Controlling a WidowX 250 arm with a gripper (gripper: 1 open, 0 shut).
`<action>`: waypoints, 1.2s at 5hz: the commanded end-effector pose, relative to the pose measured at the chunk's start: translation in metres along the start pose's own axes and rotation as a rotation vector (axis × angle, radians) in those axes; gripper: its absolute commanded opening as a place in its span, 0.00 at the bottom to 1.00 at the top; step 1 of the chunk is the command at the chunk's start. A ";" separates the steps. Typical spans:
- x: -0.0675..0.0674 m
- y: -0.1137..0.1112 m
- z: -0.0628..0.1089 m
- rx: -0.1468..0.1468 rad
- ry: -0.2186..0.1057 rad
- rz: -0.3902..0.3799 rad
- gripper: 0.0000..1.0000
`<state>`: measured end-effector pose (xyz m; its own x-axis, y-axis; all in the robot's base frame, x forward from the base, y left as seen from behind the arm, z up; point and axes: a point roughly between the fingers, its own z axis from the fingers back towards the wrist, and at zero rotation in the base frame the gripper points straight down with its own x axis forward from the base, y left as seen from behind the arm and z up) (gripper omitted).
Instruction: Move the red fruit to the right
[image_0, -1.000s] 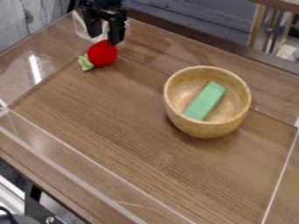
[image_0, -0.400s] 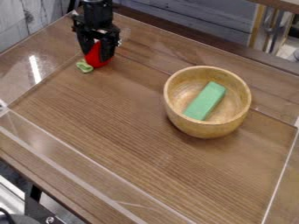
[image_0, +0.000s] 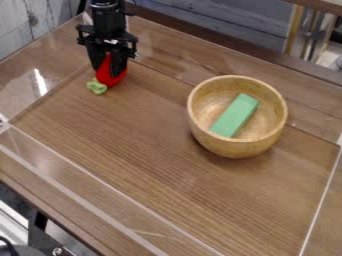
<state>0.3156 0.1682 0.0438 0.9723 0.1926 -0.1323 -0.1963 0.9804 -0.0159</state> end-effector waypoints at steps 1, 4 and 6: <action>-0.005 -0.010 0.034 0.019 -0.062 -0.010 1.00; 0.004 0.025 0.021 0.029 -0.053 0.014 1.00; 0.000 0.030 0.013 0.036 -0.047 0.023 1.00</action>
<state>0.3101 0.1923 0.0435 0.9696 0.2129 -0.1203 -0.2140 0.9768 0.0042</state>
